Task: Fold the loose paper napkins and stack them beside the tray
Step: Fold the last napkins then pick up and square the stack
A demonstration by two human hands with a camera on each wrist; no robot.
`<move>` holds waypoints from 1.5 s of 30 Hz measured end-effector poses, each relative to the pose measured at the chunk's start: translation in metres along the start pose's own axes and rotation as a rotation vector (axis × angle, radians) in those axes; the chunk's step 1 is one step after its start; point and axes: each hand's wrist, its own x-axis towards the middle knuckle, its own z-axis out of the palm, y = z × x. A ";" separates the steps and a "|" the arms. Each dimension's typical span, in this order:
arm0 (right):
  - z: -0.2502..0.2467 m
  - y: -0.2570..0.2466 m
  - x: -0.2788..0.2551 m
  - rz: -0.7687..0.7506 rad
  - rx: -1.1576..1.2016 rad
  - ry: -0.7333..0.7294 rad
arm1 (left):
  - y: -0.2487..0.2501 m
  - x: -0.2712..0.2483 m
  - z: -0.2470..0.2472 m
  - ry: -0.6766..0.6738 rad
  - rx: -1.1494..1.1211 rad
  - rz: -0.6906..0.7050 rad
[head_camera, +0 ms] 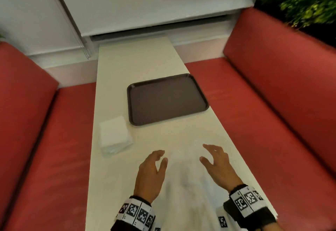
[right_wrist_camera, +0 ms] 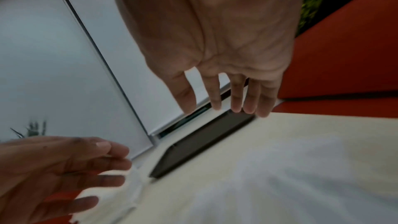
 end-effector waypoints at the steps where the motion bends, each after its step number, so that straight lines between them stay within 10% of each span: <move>1: -0.004 0.015 -0.006 0.036 -0.031 -0.017 | -0.006 0.000 0.015 -0.006 0.032 -0.031; 6: -0.003 0.055 -0.008 0.086 -0.104 -0.064 | -0.050 0.009 0.063 -0.107 0.306 -0.309; 13: 0.027 0.076 -0.002 0.055 -0.329 -0.168 | -0.045 0.022 0.076 -0.119 0.377 -0.310; 31: 0.033 0.103 0.003 -0.080 -0.345 -0.002 | -0.023 0.004 0.047 0.033 -0.067 -0.440; 45: 0.022 0.064 -0.003 -0.314 -0.067 0.126 | 0.030 -0.013 0.034 0.082 -0.023 -0.072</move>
